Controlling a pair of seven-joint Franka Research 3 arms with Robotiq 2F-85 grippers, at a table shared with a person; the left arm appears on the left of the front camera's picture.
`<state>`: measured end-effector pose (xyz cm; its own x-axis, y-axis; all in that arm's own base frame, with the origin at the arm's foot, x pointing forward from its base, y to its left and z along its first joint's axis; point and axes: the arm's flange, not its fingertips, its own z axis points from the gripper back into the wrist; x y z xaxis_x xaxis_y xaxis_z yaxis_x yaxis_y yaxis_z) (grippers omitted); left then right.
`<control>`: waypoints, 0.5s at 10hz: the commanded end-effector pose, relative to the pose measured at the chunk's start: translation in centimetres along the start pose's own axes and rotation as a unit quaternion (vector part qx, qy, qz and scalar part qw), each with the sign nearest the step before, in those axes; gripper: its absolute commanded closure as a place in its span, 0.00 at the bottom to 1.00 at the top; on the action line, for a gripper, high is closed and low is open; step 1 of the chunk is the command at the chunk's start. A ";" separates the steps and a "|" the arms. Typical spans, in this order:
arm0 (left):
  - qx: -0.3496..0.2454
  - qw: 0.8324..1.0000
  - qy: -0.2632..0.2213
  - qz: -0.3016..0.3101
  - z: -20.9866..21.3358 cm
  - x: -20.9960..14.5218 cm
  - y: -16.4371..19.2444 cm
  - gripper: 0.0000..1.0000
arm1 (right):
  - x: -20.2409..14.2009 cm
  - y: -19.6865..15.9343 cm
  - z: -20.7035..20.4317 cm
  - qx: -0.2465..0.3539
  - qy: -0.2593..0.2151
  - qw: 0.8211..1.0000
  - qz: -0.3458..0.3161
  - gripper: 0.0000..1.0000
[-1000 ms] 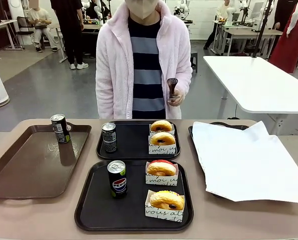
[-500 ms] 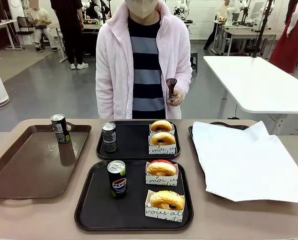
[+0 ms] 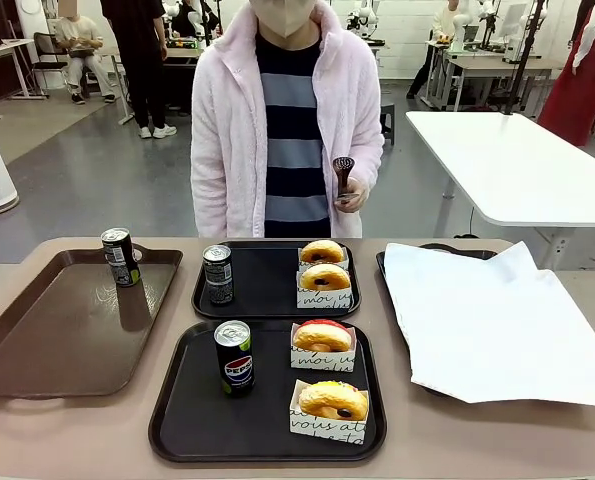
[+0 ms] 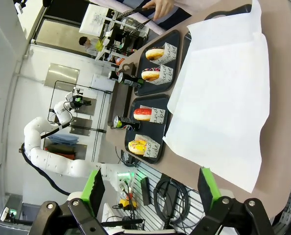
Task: Set up donuts and drinks on trays.
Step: Pick up one Pepsi coke from the Handle tray and place it on the Flat Tray without a Pepsi coke.
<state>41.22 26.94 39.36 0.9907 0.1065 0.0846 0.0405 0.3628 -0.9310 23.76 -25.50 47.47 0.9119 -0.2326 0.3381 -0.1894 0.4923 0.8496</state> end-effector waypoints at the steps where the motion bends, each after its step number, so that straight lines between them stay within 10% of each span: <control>1: 0.002 1.000 0.001 -0.003 -0.1 -0.2 0.0 0.00 | 0.2 0.0 0.0 0.012 -0.008 1.000 0.009 0.00; 5: 0.002 1.000 0.001 -0.003 -0.1 -0.2 0.0 0.00 | 0.2 0.0 0.0 0.012 -0.008 1.000 0.009 0.00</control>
<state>41.29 26.82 39.33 0.9910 0.1036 0.0845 0.0417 0.3611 -0.9316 23.76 -25.50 47.47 0.9119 -0.2326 0.3381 -0.1894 0.4923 0.8496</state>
